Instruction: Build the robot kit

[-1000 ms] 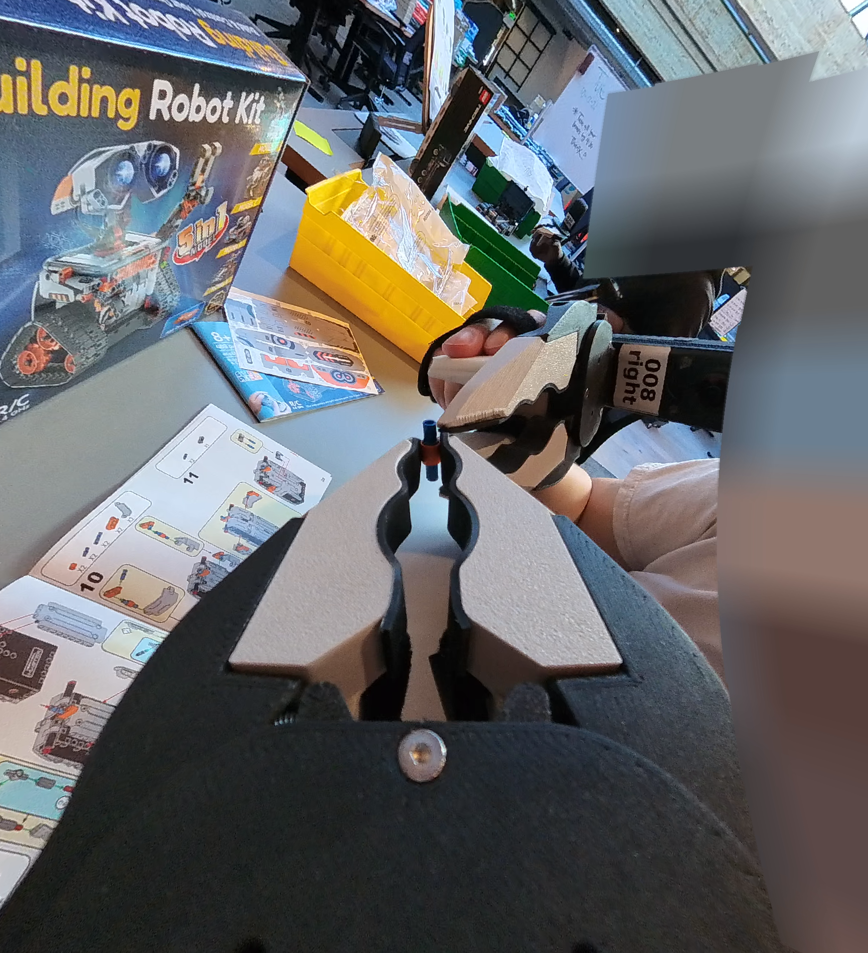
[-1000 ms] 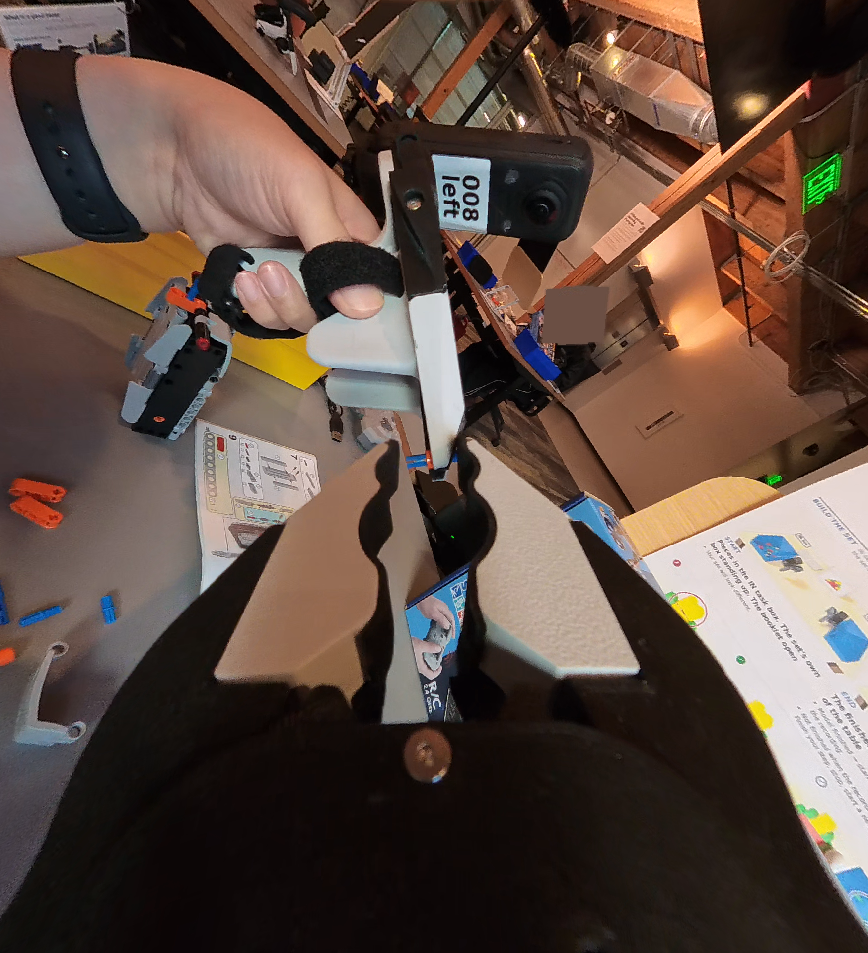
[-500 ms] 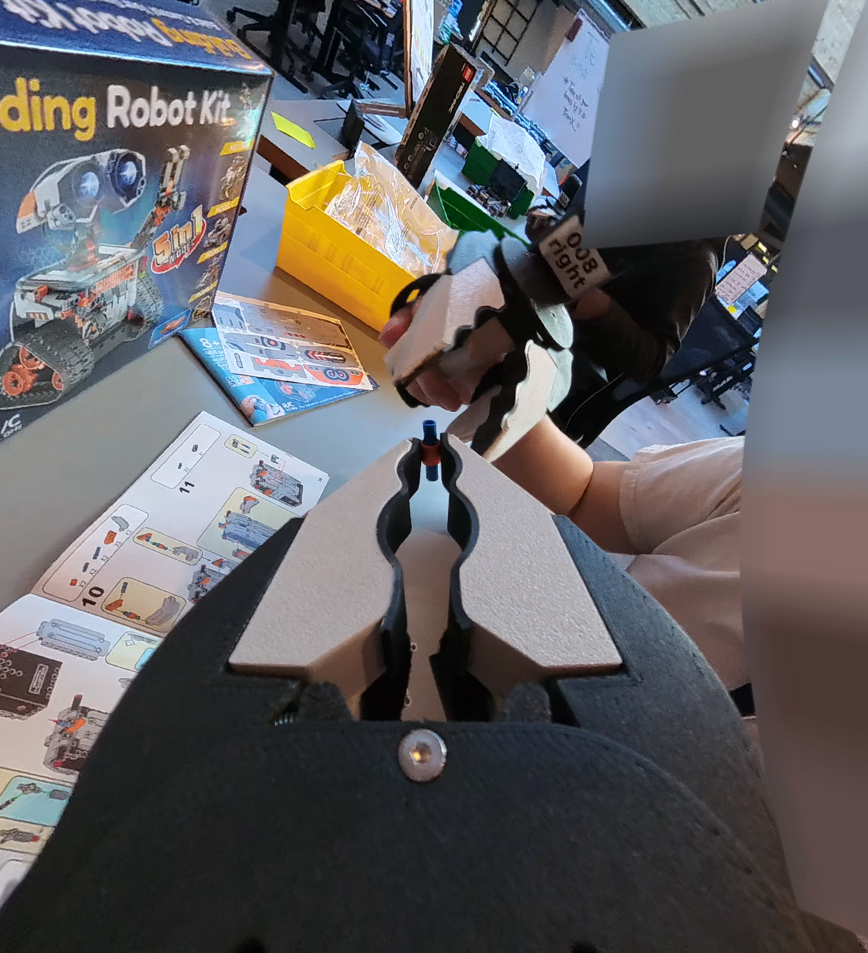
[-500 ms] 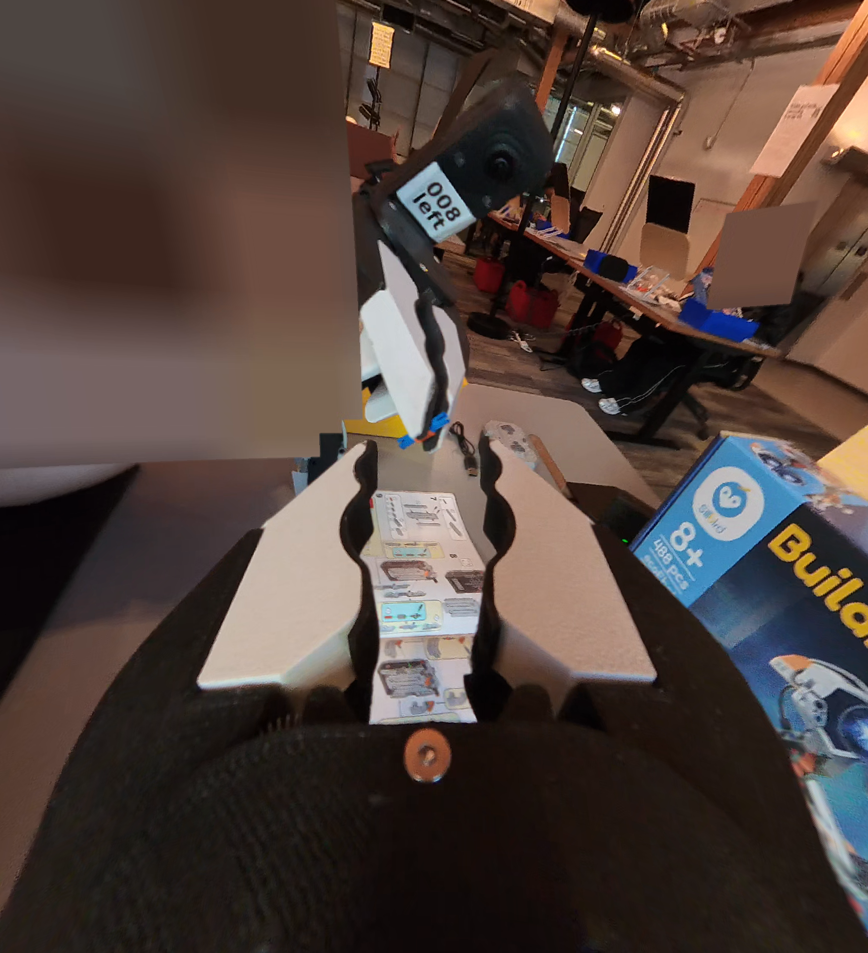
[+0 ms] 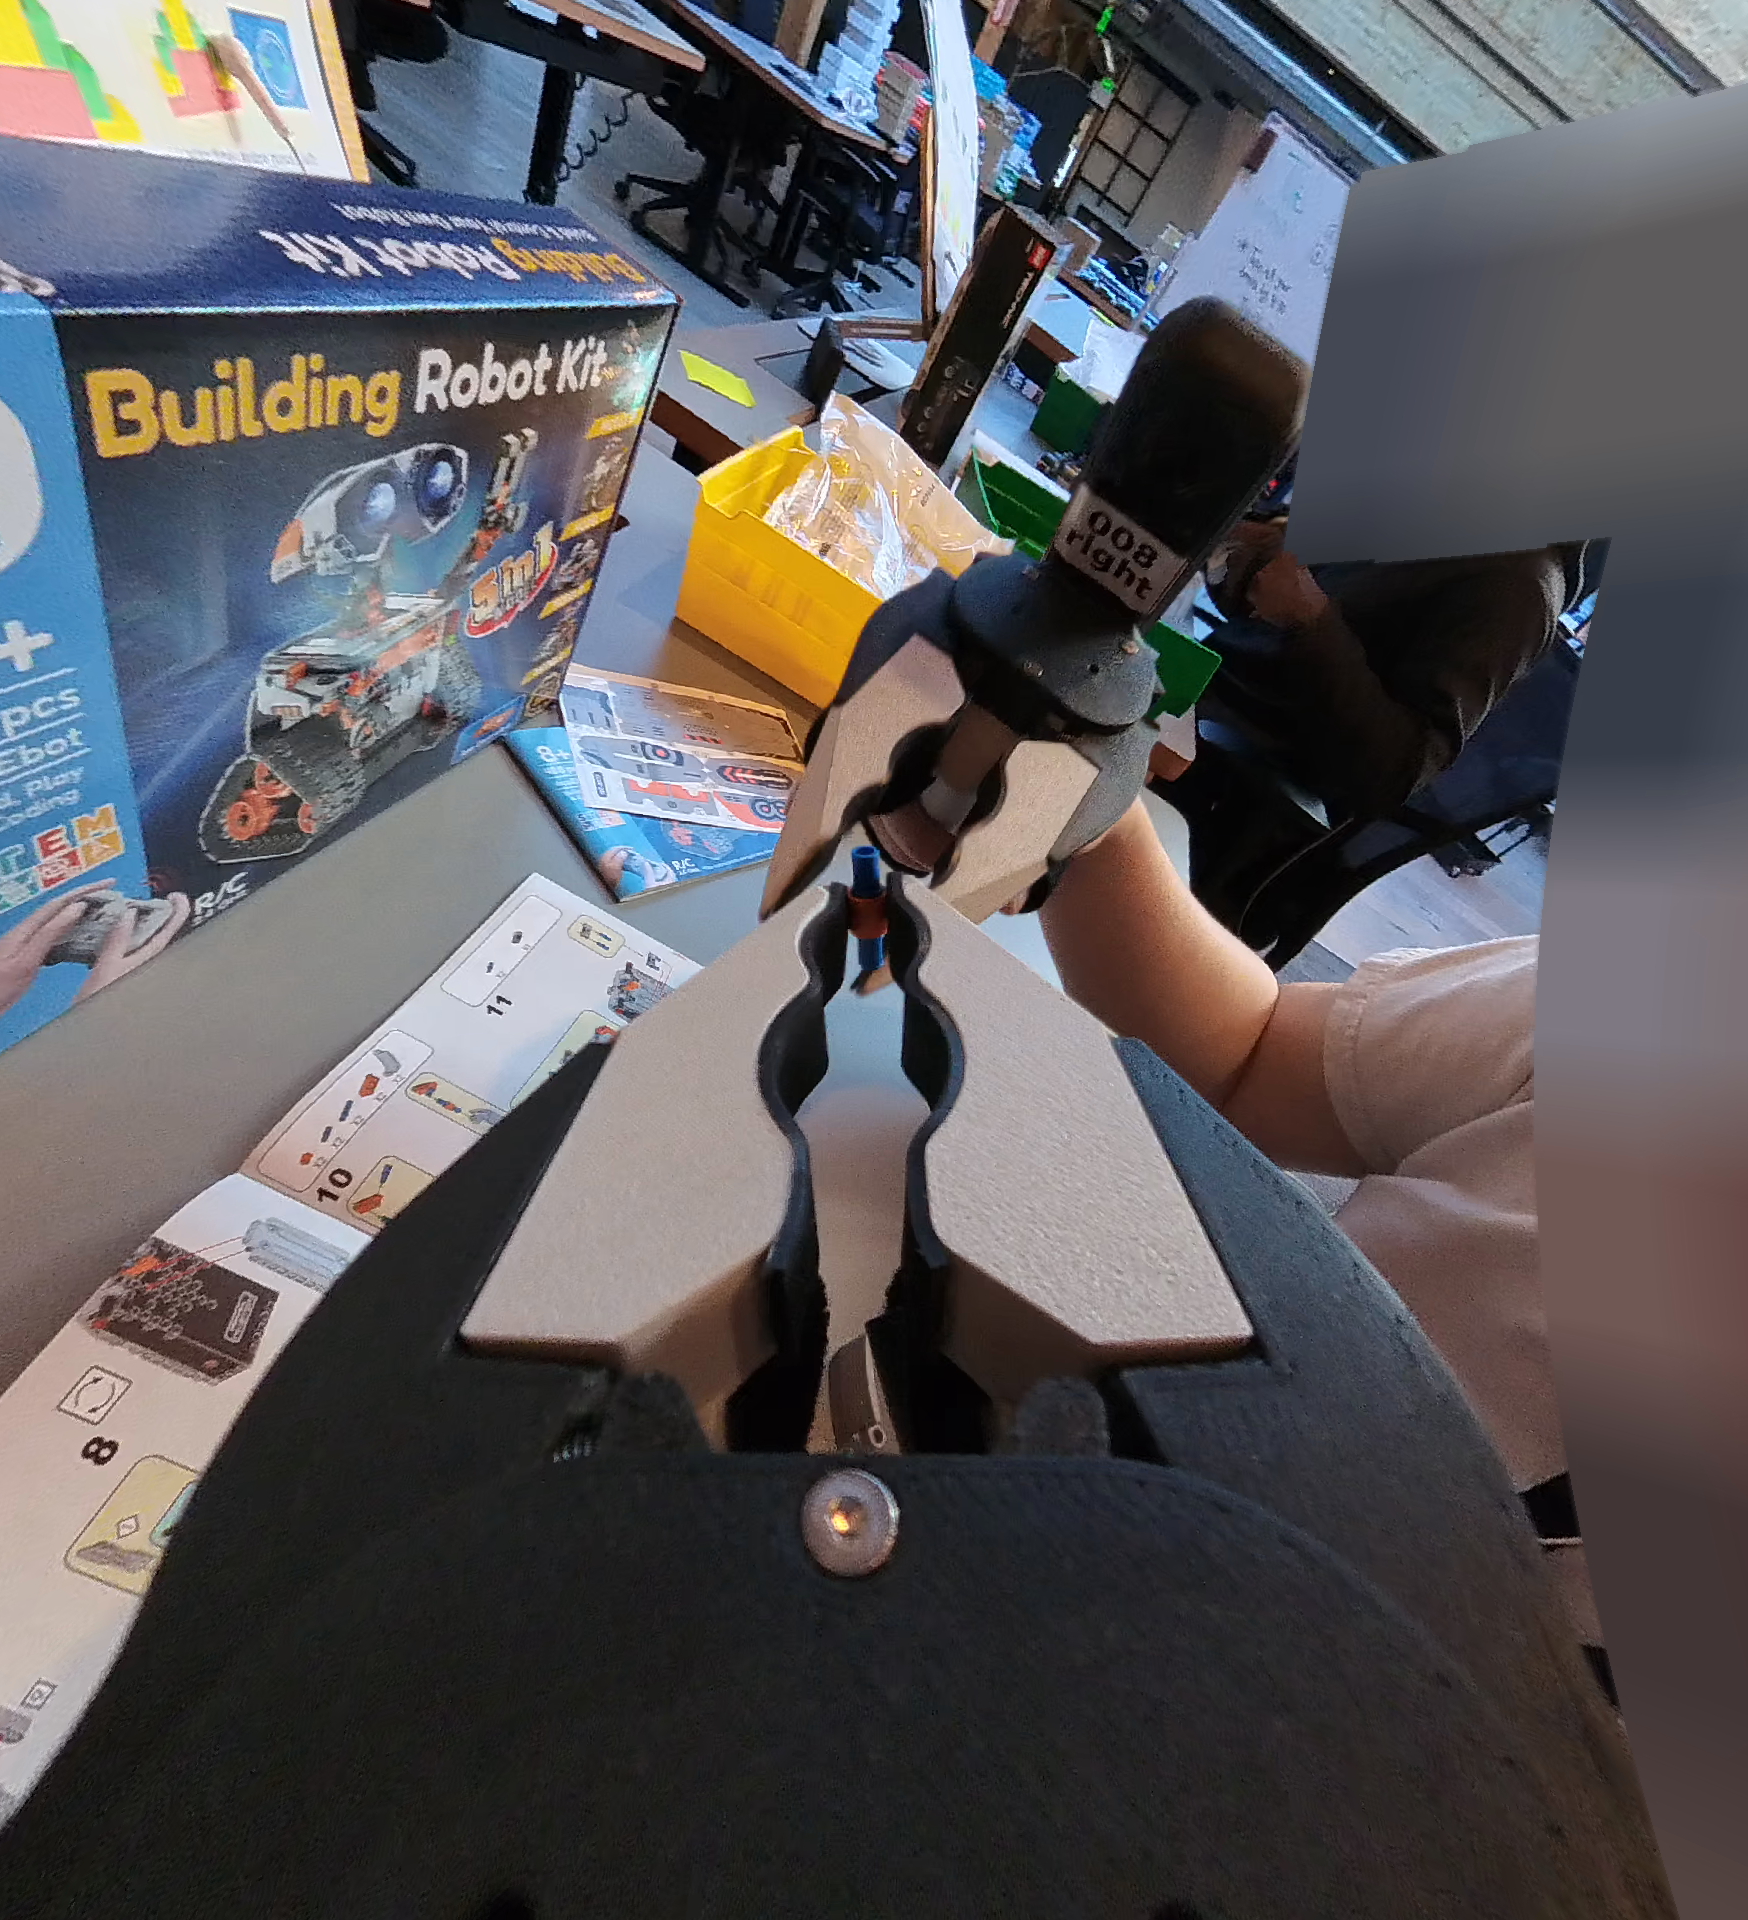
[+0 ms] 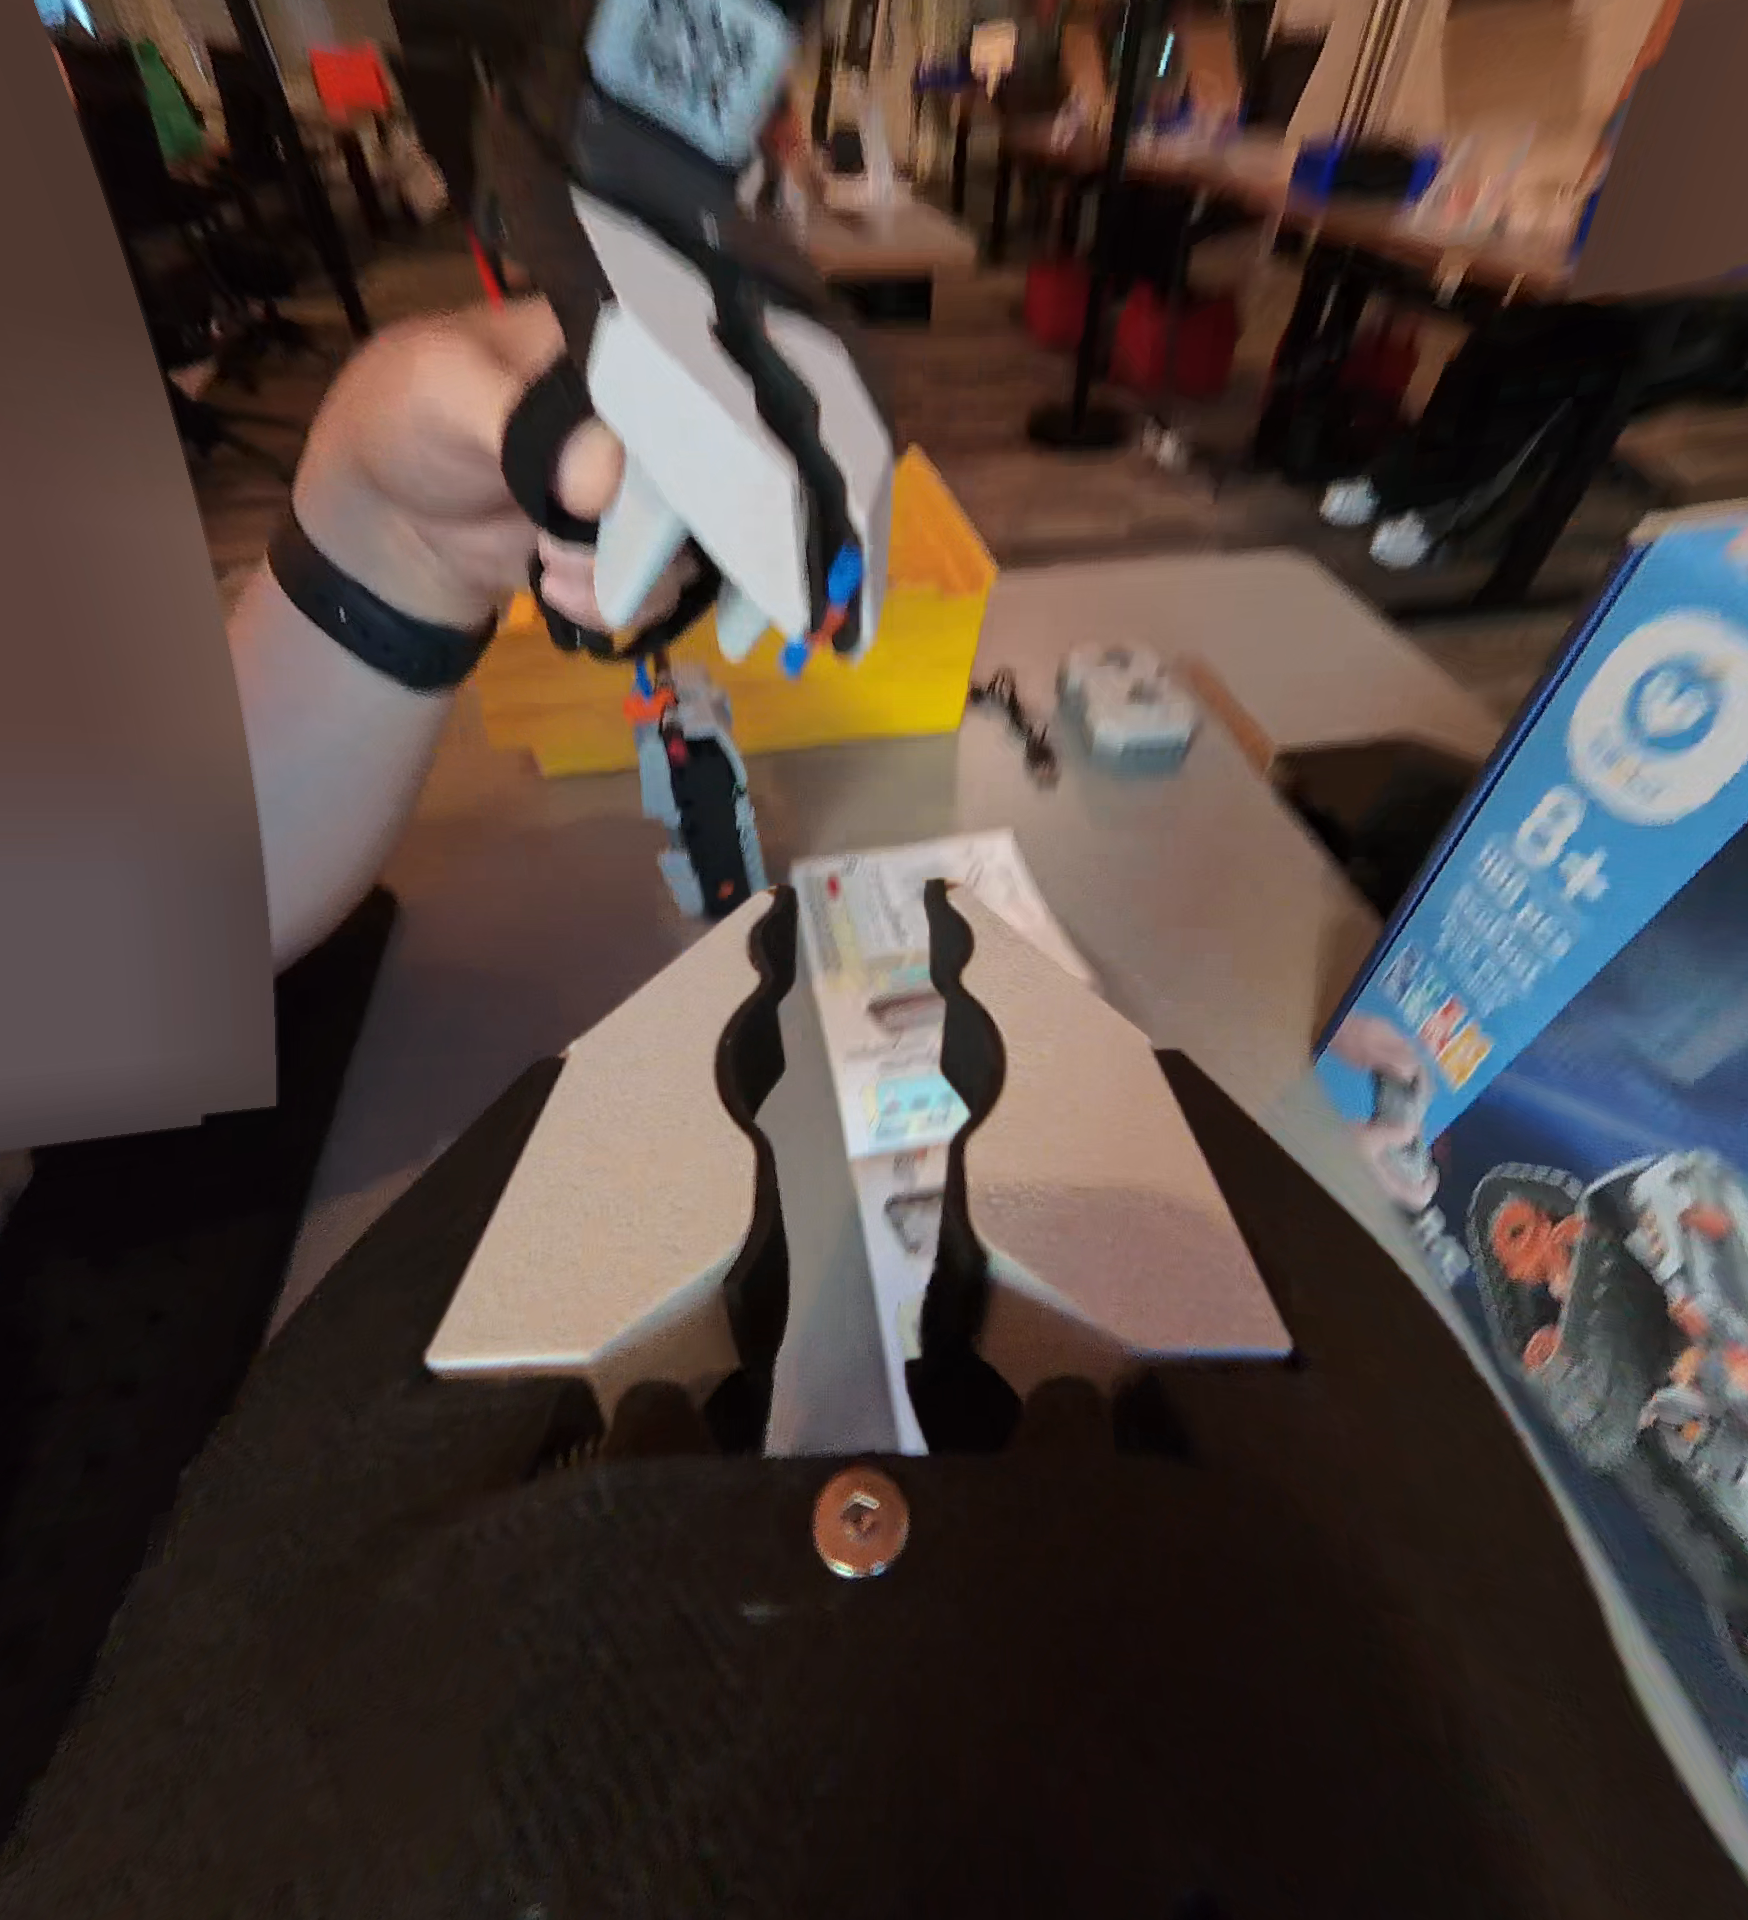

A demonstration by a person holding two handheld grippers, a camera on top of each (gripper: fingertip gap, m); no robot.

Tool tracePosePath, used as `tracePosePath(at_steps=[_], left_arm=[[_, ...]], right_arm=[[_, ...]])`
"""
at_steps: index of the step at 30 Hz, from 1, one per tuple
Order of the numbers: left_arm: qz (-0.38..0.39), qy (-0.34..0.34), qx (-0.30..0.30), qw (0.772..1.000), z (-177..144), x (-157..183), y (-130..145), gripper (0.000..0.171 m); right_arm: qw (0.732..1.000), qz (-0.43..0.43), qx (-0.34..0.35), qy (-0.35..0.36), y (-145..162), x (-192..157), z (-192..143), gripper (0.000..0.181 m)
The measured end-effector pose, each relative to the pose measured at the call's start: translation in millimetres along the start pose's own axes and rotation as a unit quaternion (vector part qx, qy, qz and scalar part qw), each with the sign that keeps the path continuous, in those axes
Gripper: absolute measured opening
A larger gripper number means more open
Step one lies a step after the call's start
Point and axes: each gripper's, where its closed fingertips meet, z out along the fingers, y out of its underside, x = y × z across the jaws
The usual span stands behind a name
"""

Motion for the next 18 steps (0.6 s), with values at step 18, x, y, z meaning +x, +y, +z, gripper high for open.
tracePosePath(at_steps=[18], left_arm=[[0.007, -0.045, 0.08, 0.996, -57, 4, -25, 0.005]], right_arm=[[0.932, 0.214, -0.248, 0.155, 142, -44, -8, 0.015]])
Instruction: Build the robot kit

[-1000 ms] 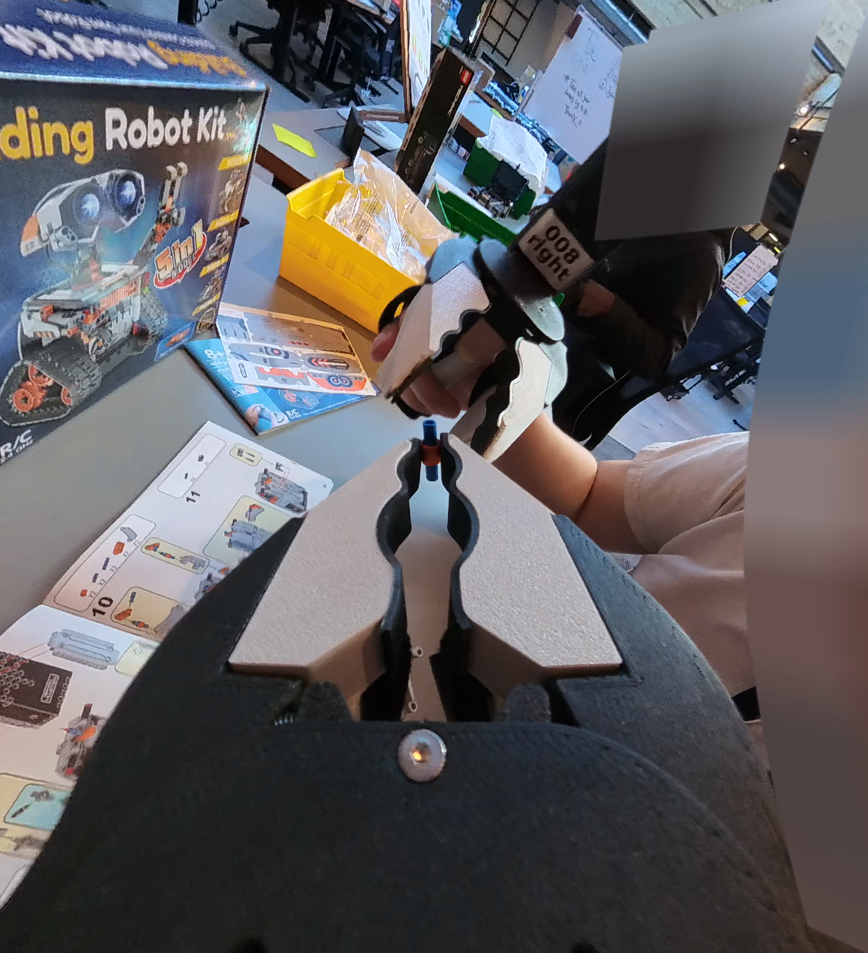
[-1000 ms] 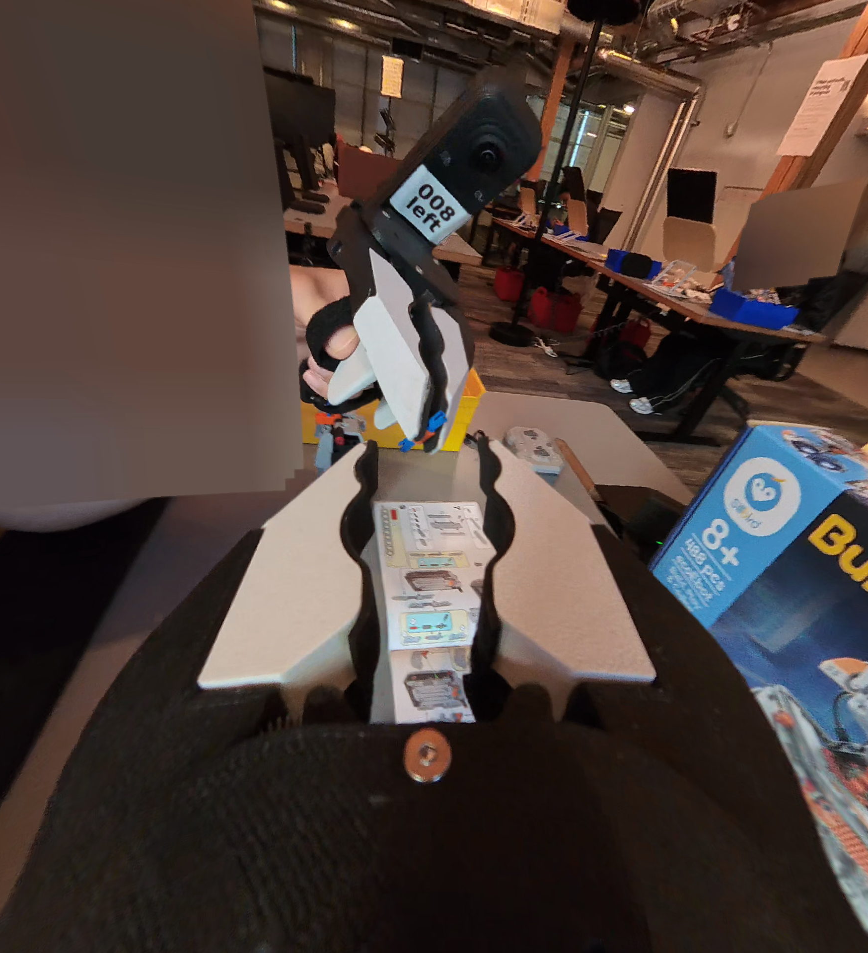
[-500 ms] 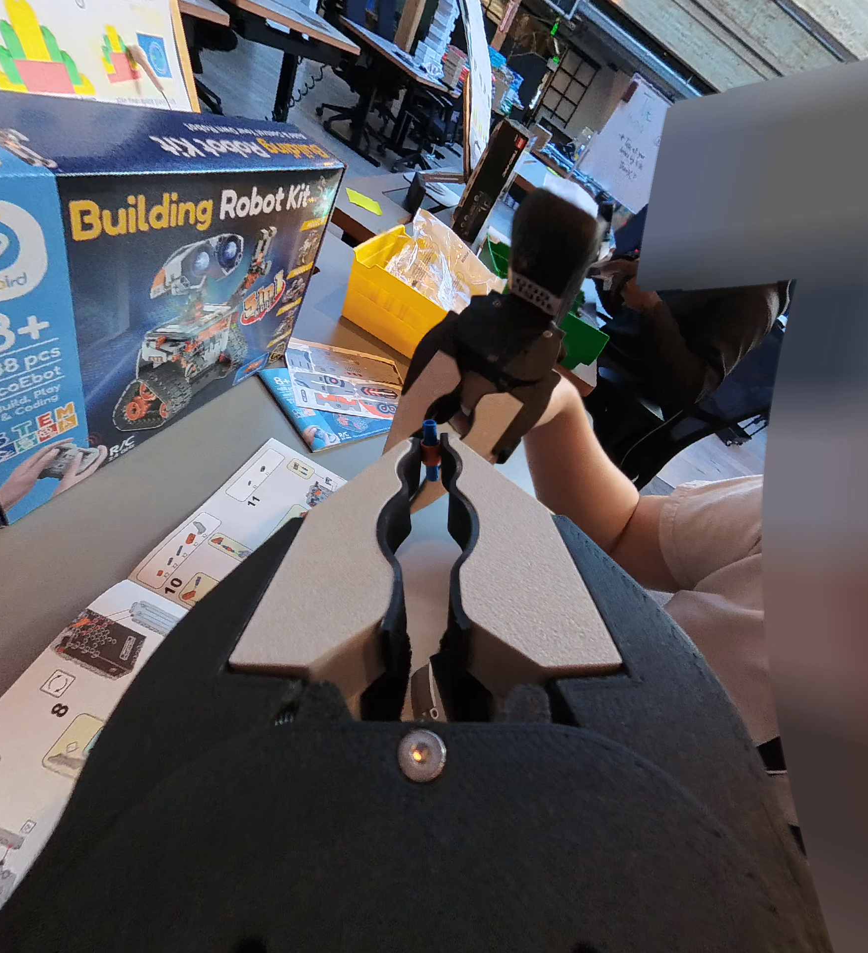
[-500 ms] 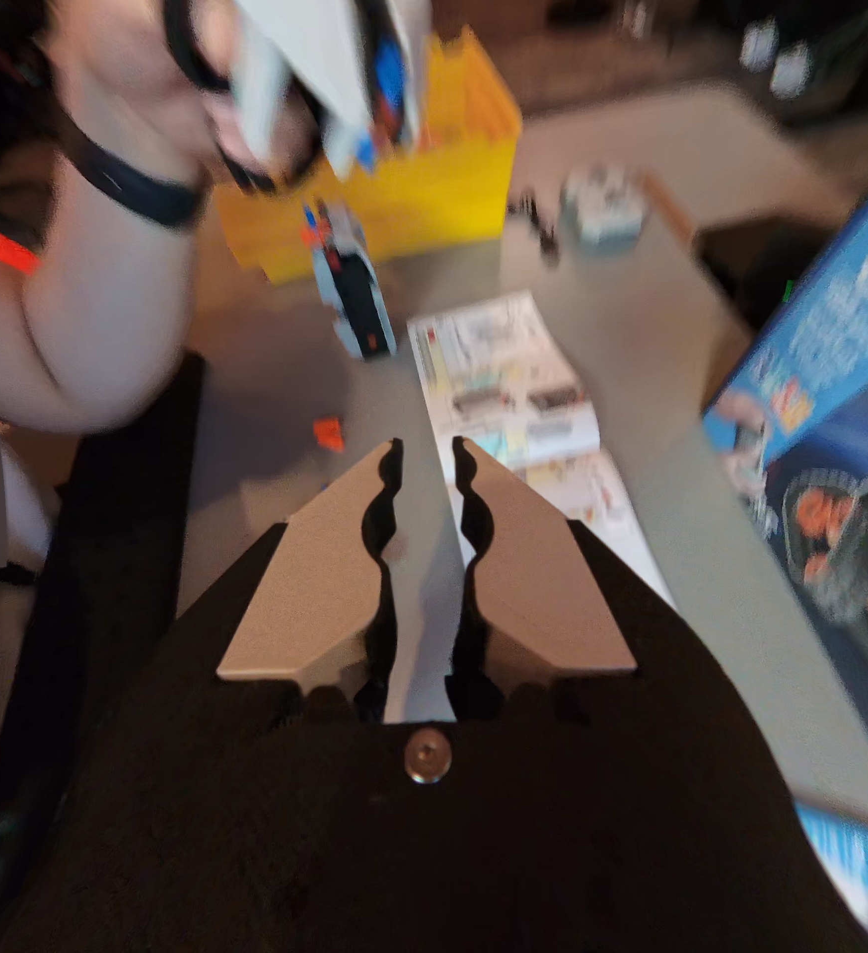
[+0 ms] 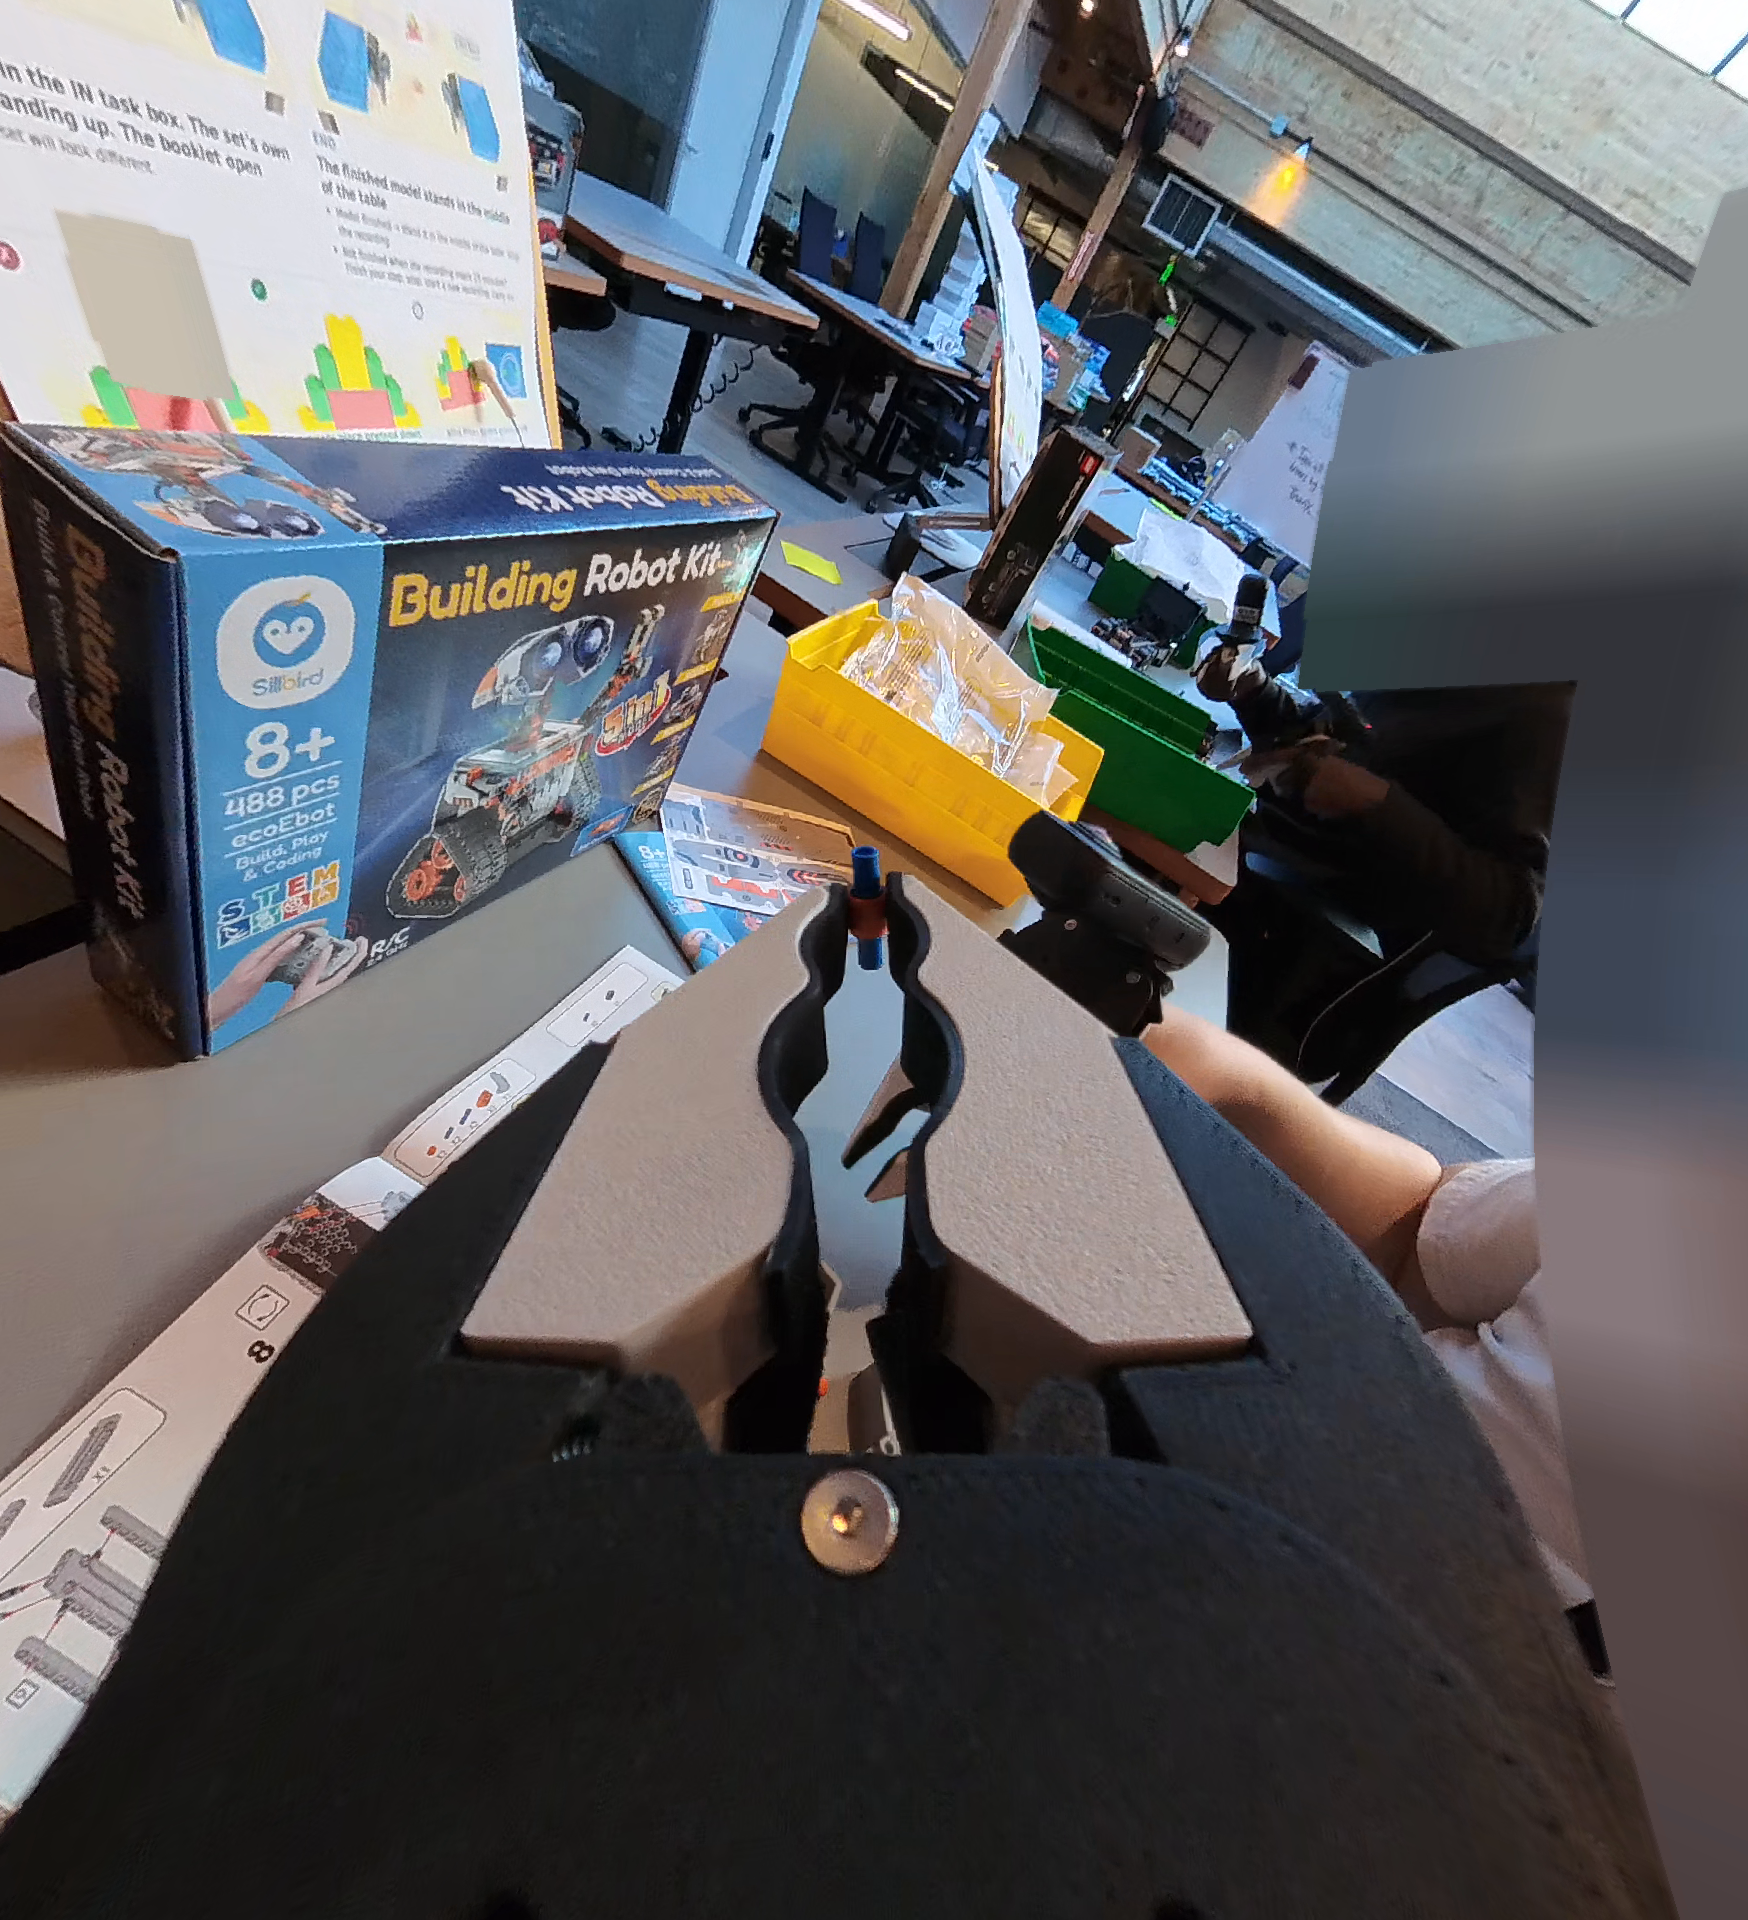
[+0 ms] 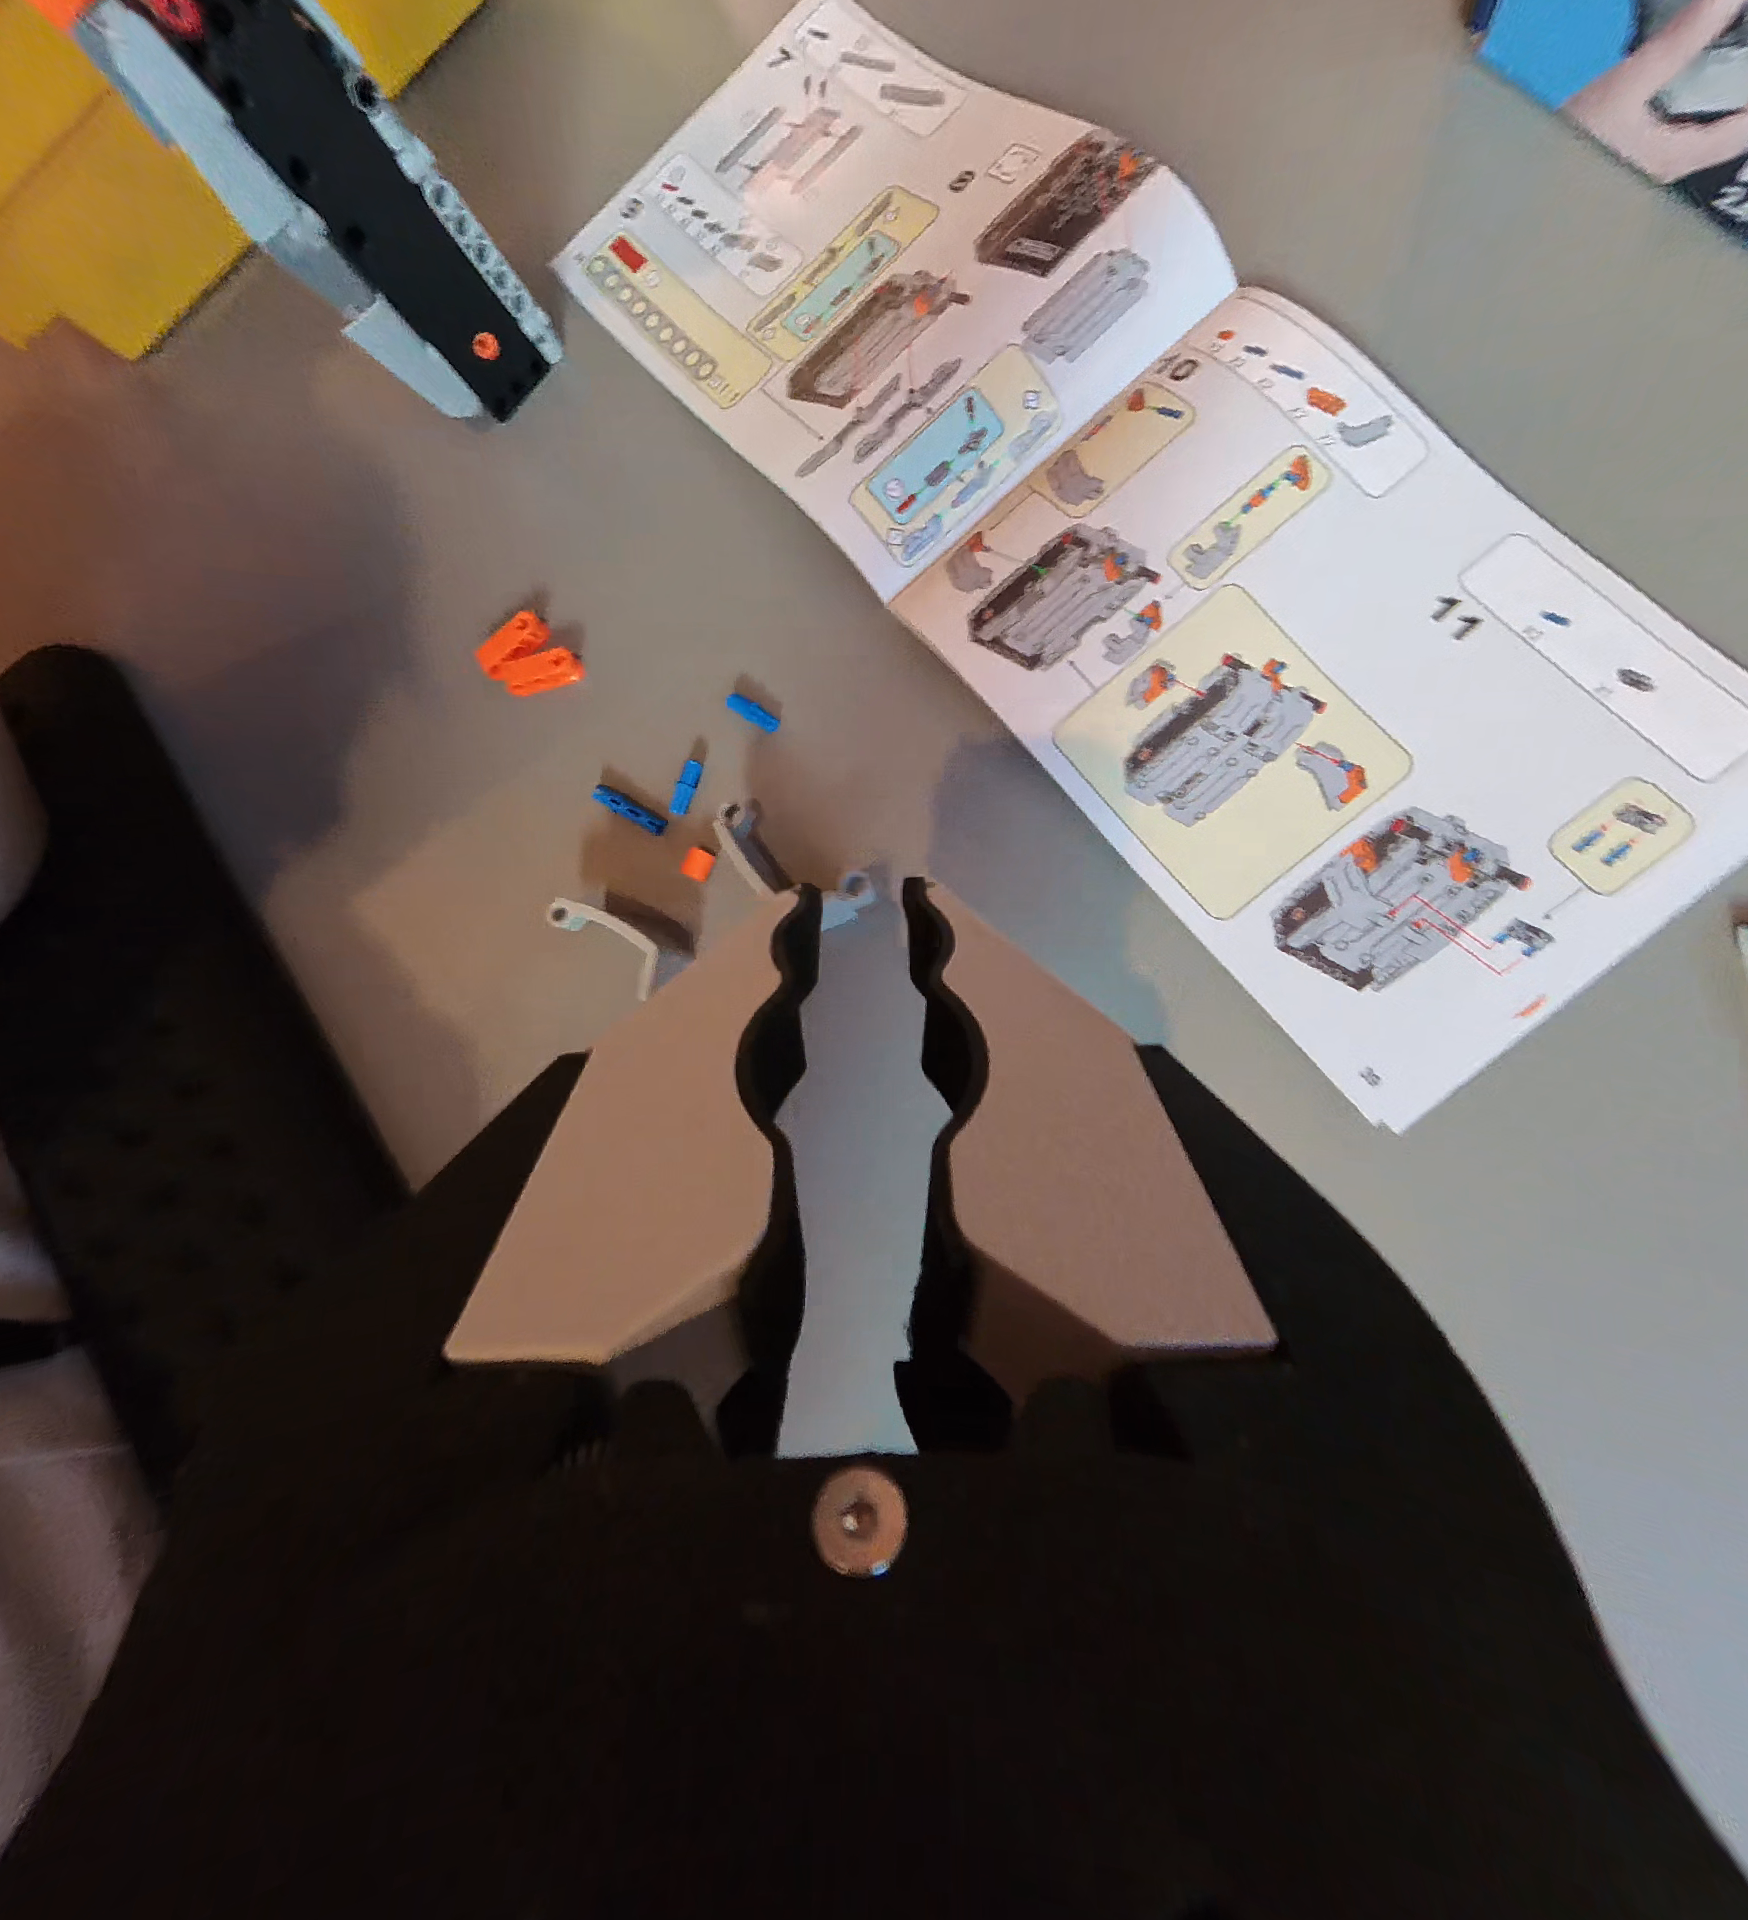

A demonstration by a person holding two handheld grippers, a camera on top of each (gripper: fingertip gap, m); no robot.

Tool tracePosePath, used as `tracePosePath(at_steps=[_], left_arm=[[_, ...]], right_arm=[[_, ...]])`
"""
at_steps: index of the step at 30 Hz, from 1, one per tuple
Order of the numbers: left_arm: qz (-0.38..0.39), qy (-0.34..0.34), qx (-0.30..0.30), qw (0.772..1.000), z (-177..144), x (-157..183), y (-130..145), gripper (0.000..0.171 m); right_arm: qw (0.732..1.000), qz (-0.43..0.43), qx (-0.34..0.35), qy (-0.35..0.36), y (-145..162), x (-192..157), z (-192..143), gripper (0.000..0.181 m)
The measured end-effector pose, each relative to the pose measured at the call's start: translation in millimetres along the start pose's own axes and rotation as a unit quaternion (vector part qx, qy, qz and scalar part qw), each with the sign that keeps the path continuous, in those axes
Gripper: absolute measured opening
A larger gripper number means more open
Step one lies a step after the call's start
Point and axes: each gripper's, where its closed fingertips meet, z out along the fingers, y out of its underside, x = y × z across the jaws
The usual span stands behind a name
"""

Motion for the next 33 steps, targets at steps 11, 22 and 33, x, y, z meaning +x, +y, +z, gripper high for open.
tracePosePath(at_steps=[11, 22, 33], left_arm=[[0.01, 0.017, 0.016, 1.0, -10, 14, -6, 0.005], [0.01, 0.024, 0.019, 0.999, -12, 15, -7, 0.005], [0.005, 0.016, 0.022, 1.0, -17, 10, -8, 0.005]], right_arm=[[0.997, 0.014, -0.036, 0.062, 15, 8, -6, 0.015], [0.939, -0.326, -0.078, 0.077, 13, -13, 15, 0.014], [0.921, -0.36, -0.139, -0.053, 15, -34, 43, 0.02]])
